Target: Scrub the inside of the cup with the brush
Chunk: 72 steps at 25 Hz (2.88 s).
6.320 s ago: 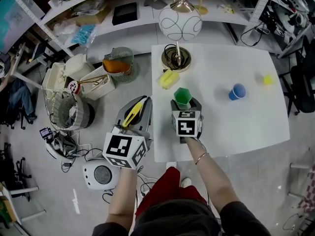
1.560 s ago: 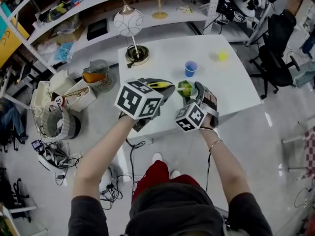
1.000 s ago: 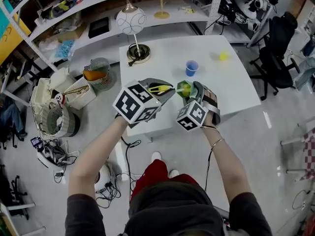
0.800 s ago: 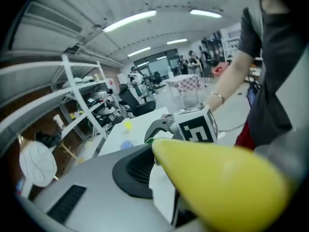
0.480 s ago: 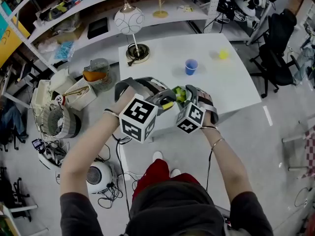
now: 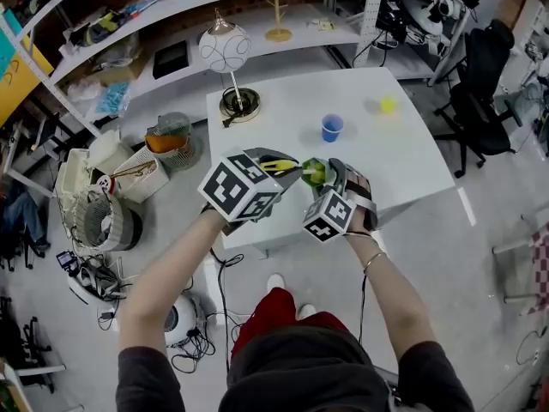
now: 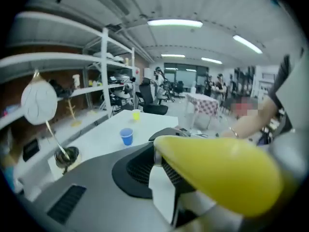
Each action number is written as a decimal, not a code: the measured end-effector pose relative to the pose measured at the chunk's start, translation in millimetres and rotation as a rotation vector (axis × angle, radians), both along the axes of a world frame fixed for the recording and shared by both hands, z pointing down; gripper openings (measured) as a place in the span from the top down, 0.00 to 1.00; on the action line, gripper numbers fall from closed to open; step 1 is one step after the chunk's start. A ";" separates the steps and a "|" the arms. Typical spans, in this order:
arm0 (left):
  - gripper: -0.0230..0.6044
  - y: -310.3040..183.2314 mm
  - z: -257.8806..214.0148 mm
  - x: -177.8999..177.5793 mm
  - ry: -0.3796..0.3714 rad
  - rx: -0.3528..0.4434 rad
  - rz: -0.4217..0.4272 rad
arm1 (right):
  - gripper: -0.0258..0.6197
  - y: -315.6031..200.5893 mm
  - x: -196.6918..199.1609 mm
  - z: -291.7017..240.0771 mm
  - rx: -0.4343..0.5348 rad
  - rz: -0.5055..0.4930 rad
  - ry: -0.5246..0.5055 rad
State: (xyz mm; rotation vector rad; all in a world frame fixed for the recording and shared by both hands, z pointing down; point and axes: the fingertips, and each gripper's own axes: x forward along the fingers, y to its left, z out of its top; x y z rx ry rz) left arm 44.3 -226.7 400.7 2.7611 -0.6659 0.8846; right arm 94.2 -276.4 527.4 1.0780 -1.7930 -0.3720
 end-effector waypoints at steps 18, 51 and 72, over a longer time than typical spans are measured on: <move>0.89 -3.7 -21.8 -42.8 0.365 -0.219 -0.301 | 0.49 -12.2 22.8 -14.2 0.034 0.135 -0.090; 0.89 -63.9 -18.0 -246.0 0.644 0.095 -0.820 | 0.49 -82.5 -152.9 2.5 -0.151 0.115 -0.638; 0.89 -135.6 32.4 -265.6 0.478 0.193 -0.859 | 0.49 -145.4 -208.8 52.4 -0.242 0.145 -0.682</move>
